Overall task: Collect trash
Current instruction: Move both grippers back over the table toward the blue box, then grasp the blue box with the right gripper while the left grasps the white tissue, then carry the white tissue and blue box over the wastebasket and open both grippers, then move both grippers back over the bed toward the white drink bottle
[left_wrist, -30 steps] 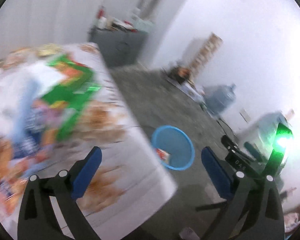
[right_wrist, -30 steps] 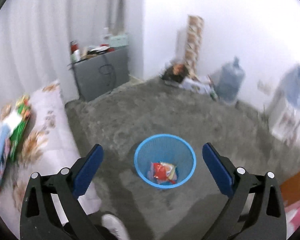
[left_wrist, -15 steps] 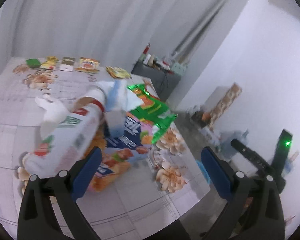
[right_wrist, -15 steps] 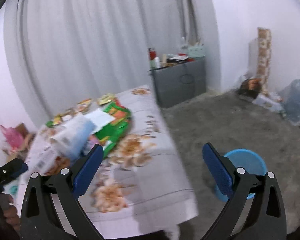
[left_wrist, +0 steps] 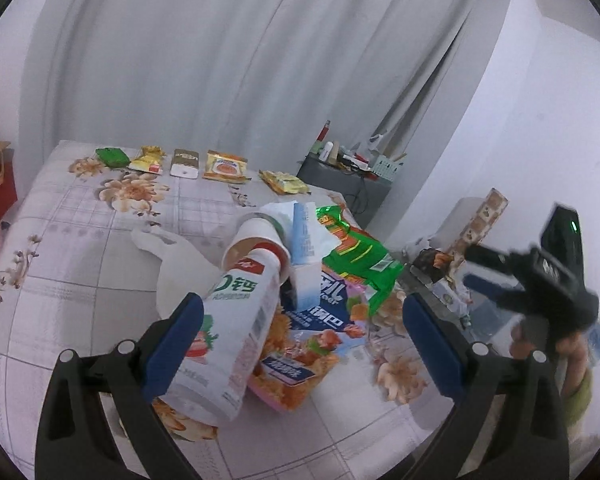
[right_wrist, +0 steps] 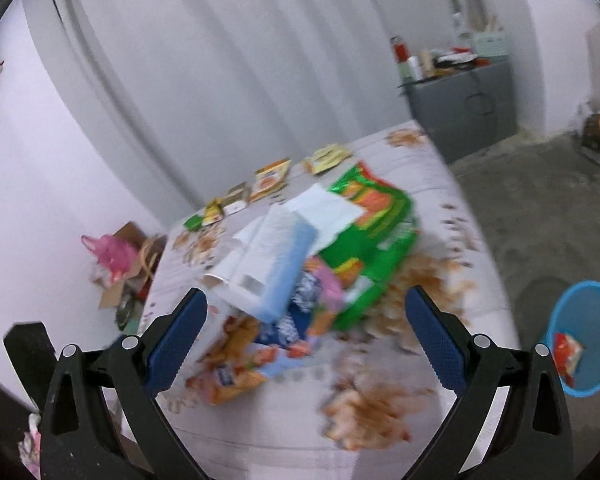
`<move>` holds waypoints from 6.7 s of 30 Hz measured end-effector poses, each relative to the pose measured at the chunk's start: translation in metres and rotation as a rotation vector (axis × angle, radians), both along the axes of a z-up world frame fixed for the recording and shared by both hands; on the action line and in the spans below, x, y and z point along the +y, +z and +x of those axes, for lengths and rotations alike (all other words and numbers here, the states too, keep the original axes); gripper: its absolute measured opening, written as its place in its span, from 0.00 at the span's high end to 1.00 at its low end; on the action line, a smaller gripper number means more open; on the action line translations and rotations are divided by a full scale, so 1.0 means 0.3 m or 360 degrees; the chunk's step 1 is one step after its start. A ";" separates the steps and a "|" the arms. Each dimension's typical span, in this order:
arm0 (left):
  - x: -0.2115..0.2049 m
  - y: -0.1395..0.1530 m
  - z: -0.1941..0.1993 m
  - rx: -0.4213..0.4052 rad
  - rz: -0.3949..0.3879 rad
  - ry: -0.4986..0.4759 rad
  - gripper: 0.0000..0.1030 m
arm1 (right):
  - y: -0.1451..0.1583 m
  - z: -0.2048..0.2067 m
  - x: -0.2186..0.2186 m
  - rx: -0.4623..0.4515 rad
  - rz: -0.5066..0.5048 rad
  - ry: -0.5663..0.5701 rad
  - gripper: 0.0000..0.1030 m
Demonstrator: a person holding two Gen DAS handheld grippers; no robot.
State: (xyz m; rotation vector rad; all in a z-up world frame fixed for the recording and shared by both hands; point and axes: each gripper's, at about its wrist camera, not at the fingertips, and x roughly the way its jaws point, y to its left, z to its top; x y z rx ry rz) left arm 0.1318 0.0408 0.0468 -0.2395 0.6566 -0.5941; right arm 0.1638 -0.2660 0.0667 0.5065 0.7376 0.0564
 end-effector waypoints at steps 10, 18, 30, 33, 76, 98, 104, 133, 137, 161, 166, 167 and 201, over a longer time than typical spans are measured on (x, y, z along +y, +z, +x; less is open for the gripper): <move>0.095 -0.020 0.028 -0.0088 0.0075 0.0075 0.05 | -0.063 0.310 0.163 0.0199 0.0002 0.0136 0.21; 0.251 -0.034 0.134 0.0012 -0.0083 0.0256 0.09 | -0.112 0.436 0.224 0.0318 -0.0159 0.0111 0.25; 0.224 0.020 0.249 0.0090 -0.0174 0.0132 0.29 | -0.178 0.431 0.179 0.0429 -0.0189 0.0101 0.52; 0.194 0.068 0.312 0.0103 -0.0178 0.0073 0.33 | -0.177 0.400 0.143 0.0422 -0.0160 0.0084 0.55; -0.484 -0.180 0.932 0.0718 0.0505 -0.0429 0.70 | -0.378 0.360 -0.128 0.0459 0.0567 0.0163 0.45; -0.428 0.052 0.817 0.0348 0.0435 -0.0363 1.00 | -0.285 0.231 -0.172 0.0285 0.0684 0.0126 0.69; -0.401 0.190 0.731 0.0218 0.0346 -0.0369 1.00 | -0.224 0.131 -0.220 0.0200 0.0708 0.0090 0.73; -1.290 0.229 0.000 0.0221 0.0408 -0.1340 1.00 | -0.219 -0.866 -0.807 -0.0136 0.0714 -0.1027 0.73; -1.509 0.114 -0.093 0.0311 0.0464 -0.1493 1.00 | -0.301 -0.956 -0.884 -0.0093 0.0713 -0.1225 0.73; -2.045 -0.498 -0.131 0.0518 0.0810 -0.1403 0.47 | -0.851 -1.049 -1.124 0.0164 0.1006 -0.1776 0.49; -1.973 -0.438 -0.109 0.0442 0.0795 -0.1360 0.46 | -0.824 -1.102 -1.061 0.0136 0.1021 -0.1772 0.49; -1.948 -0.413 -0.099 0.0454 0.0762 -0.1342 0.44 | -0.820 -1.108 -1.052 0.0129 0.1017 -0.1770 0.49; -0.215 0.224 -0.025 -0.0165 0.0121 -0.0020 0.23 | -0.189 -0.566 -0.464 0.0017 0.0379 -0.0470 0.33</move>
